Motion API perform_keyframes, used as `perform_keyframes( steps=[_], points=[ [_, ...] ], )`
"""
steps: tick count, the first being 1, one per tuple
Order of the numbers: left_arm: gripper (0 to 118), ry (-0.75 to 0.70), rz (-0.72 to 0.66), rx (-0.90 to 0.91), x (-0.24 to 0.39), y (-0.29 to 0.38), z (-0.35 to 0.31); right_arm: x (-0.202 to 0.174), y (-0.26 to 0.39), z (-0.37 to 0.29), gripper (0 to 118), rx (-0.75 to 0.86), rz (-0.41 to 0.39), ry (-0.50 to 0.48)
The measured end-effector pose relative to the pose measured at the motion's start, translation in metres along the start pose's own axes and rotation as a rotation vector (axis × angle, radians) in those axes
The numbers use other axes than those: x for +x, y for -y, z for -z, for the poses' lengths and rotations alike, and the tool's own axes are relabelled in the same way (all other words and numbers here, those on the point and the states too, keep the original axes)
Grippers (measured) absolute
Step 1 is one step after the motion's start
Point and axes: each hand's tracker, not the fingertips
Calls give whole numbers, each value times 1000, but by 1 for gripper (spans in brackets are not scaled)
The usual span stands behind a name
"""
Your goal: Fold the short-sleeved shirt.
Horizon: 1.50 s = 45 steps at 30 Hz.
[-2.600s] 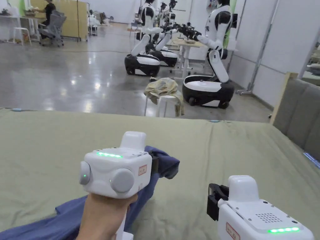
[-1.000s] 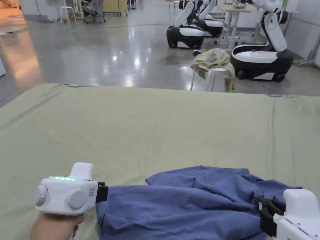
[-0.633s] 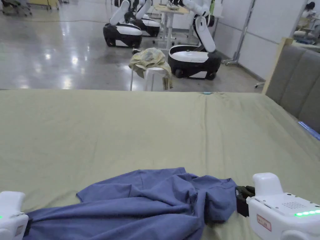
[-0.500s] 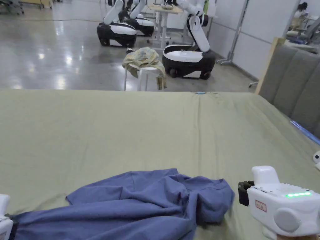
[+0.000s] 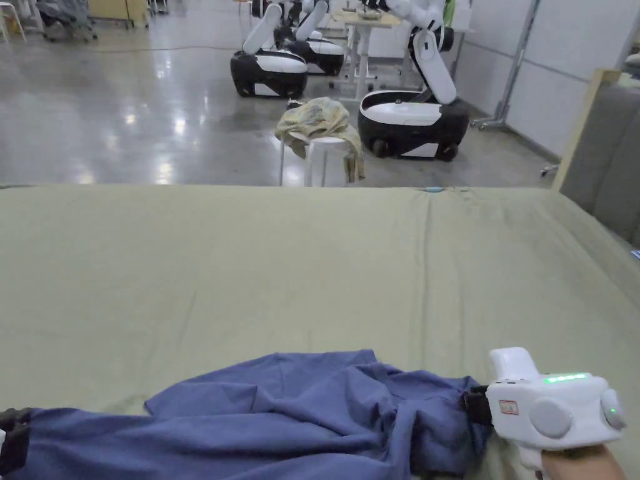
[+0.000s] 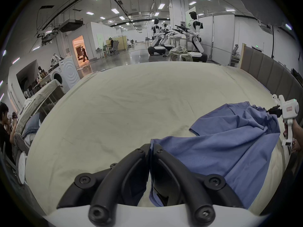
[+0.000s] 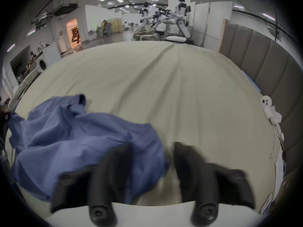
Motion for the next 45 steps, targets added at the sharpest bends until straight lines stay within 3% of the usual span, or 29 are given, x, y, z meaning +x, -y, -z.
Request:
perform_keyframes(
  steps=[2, 4, 7, 14, 20, 29, 34, 39, 45],
  points=[
    [5, 3, -12, -8, 0, 0, 0, -7, 3, -3, 7, -39, -35, 11],
    [5, -6, -5, 1, 1, 0, -3, -3, 1, -13, 7, -65, 19, -54],
    [5, -18, 6, 16, -5, -7, -15, 3, -11, -53, 7, 47, 52, -9],
    [5, -21, -15, 144, -23, -64, -65, 23, -82, -180, 7, 305, 200, -89],
    [5, -133, 48, 300, -33, -143, -116, 6, -152, -285, 7, 522, 134, -66],
    [5, -212, -20, 535, -54, -260, -168, 12, -249, -373, 7, 799, 209, 6],
    [5, -205, -89, 503, -58, -295, -150, 20, -275, -366, 7, 800, 221, 30],
    [5, -81, -252, 323, -61, -283, -86, 17, -266, -289, 7, 653, 207, 62],
    [5, -47, -232, 279, -48, -243, -58, 14, -228, -231, 7, 555, 194, 66]
  ],
)
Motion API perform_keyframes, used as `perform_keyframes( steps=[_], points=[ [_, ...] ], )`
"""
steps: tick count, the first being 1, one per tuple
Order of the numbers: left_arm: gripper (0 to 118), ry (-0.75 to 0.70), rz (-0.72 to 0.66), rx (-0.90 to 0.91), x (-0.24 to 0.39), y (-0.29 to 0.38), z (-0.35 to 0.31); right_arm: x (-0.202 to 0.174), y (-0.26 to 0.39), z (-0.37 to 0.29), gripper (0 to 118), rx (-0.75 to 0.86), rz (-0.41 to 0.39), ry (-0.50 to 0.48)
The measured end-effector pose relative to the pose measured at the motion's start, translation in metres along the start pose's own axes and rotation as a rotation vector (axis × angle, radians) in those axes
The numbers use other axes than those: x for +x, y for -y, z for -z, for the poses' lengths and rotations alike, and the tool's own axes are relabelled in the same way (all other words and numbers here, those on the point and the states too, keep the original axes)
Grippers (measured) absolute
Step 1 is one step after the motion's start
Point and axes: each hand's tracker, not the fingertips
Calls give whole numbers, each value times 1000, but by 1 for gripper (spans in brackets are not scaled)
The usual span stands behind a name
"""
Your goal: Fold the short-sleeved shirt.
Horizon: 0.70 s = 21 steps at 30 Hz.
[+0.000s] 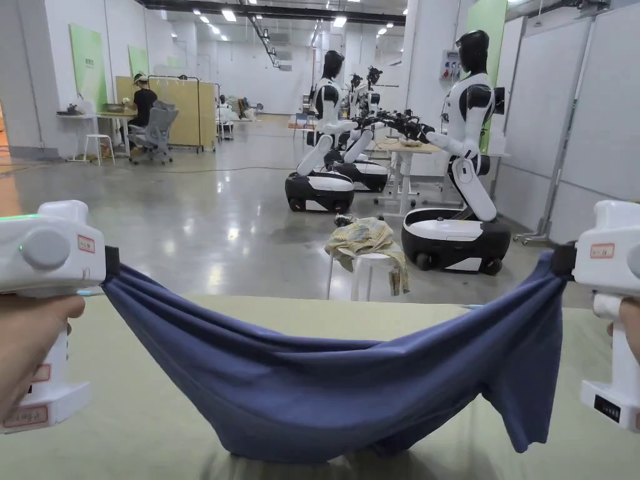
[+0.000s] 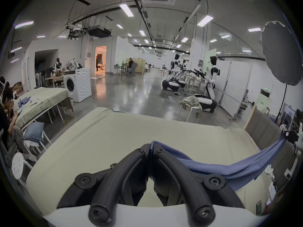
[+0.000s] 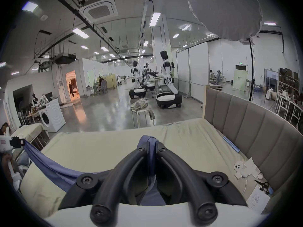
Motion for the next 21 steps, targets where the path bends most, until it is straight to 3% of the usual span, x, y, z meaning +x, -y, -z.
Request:
perform_keyframes(
  steps=[7, 10, 15, 21],
  points=[
    [5, 8, -27, -42, -10, 31, -35, 21, 22, -50, 7, -13, 18, -24],
    [5, -2, -8, -53, -15, 57, -63, 28, 44, -80, 7, -22, -15, -30],
    [5, 45, -8, -78, -24, 118, -117, 42, 106, -131, 7, -49, -50, -61],
    [5, 30, 97, -190, -42, 220, -162, 56, 220, -172, 7, -202, -129, -102]
  ],
)
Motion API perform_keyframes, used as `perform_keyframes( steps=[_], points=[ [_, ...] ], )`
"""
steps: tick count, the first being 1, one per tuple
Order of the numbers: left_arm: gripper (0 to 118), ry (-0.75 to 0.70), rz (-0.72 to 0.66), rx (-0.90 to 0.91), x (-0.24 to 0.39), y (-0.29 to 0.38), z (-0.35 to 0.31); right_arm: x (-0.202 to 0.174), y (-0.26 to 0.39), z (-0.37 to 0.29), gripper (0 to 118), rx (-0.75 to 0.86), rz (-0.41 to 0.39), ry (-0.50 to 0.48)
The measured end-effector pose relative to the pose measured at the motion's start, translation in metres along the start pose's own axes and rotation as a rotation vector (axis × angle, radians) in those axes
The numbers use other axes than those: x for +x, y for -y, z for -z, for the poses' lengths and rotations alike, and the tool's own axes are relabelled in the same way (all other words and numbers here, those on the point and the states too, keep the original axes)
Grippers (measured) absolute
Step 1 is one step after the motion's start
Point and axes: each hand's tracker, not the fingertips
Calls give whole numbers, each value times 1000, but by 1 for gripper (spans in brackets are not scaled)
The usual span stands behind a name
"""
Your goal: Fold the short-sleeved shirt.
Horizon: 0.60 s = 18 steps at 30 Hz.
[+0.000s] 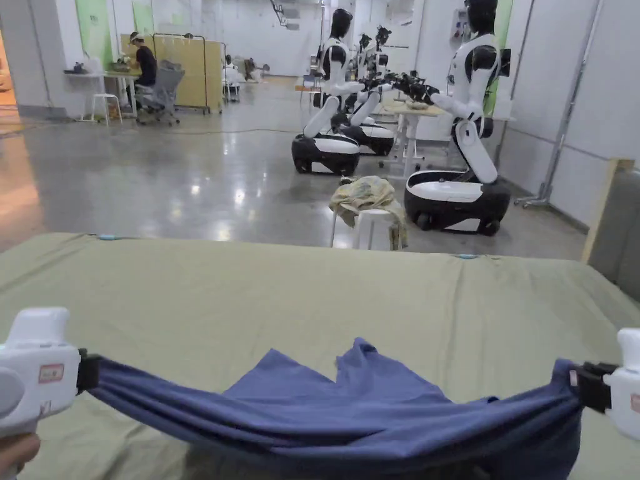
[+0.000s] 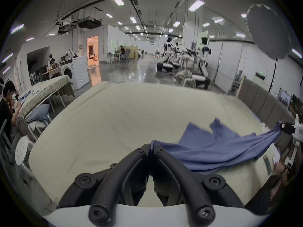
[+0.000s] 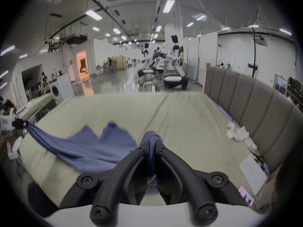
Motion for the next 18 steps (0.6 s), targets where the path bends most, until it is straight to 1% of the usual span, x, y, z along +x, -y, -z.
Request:
perform_keyframes(
  steps=[2, 4, 5, 6, 7, 8, 9, 10, 12, 14, 15, 16, 17, 18],
  points=[
    [5, -17, -19, -75, -5, 37, 6, -3, 42, 3, 8, -78, 6, -14],
    [6, -7, -47, -146, -12, 63, 15, -3, 71, 11, 8, -153, 22, -20],
    [9, -10, -63, -142, -15, 70, 18, 3, 83, 21, 8, -183, 33, -20],
    [26, -1, -63, -146, -16, 73, 20, 4, 89, 24, 13, -193, 35, -14],
    [66, -4, -59, -137, -15, 71, 19, 5, 91, 25, 43, -181, 38, -16],
    [88, -4, -55, -124, -17, 66, 14, 7, 89, 23, 85, -178, 44, -26],
    [97, -10, -37, -90, -16, 59, 7, 7, 84, 21, 113, -173, 45, -31],
    [97, -20, -13, -55, -14, 49, -3, 6, 77, 15, 117, -149, 29, -36],
    [97, 4, 34, 30, -1, 37, -28, -3, 59, 2, 117, -74, -16, -36],
    [97, -19, 95, 154, 18, 24, -51, -24, 38, -25, 117, 73, -6, -82],
    [97, -22, 110, 183, 27, 20, -56, -34, 29, -31, 115, 97, 3, -96],
    [97, -4, 111, 209, 37, 21, -56, -46, 22, -36, 107, 125, 18, -128],
    [94, 18, 106, 228, 46, 18, -58, -60, 17, -40, 91, 160, 33, -154],
    [69, 27, 91, 236, 53, 17, -58, -70, 14, -43, 58, 180, 41, -169]
  ],
)
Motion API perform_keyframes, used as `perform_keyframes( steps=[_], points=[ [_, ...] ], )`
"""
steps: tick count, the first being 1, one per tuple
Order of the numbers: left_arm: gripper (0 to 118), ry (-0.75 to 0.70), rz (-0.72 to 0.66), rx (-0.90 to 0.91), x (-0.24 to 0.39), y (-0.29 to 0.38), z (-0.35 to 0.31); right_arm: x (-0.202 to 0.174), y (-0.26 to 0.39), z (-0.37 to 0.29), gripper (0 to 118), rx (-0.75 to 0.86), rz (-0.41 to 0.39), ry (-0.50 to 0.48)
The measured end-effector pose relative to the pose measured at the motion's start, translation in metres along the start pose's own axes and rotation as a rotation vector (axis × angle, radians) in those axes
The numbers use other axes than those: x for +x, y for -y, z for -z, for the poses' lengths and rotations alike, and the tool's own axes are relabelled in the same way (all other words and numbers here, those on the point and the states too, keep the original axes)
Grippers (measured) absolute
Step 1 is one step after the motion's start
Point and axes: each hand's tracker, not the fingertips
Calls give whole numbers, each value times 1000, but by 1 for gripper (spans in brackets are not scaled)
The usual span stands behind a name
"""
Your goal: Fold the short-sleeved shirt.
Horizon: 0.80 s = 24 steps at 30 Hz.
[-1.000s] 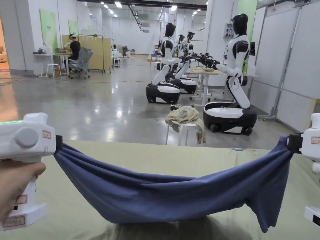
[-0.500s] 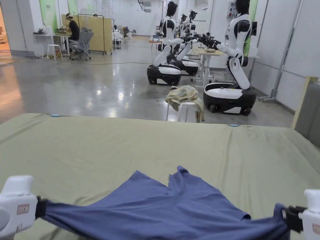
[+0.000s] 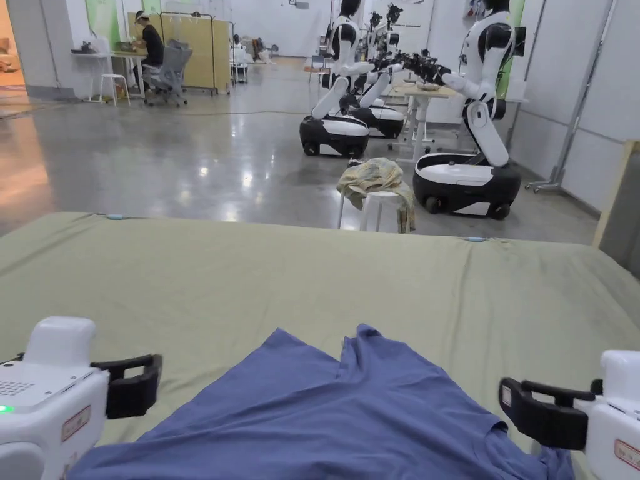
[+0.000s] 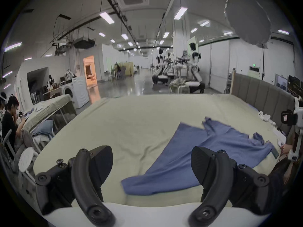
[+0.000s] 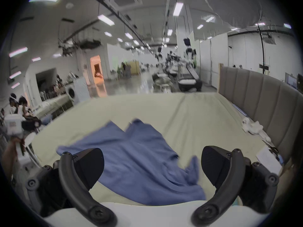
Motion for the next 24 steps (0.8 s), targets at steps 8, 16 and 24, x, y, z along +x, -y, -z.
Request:
perform_keyframes(
  steps=[8, 16, 24],
  points=[
    [4, 85, -25, -115, 0, 16, 20, -55, 24, 33, 3, -65, -43, -22],
    [19, -96, -51, -275, -84, 45, 46, -59, 40, 66, 3, -129, -53, -26],
    [82, -80, -22, -463, -94, 102, 114, -64, 56, 117, 3, -226, -56, -36]
  ],
)
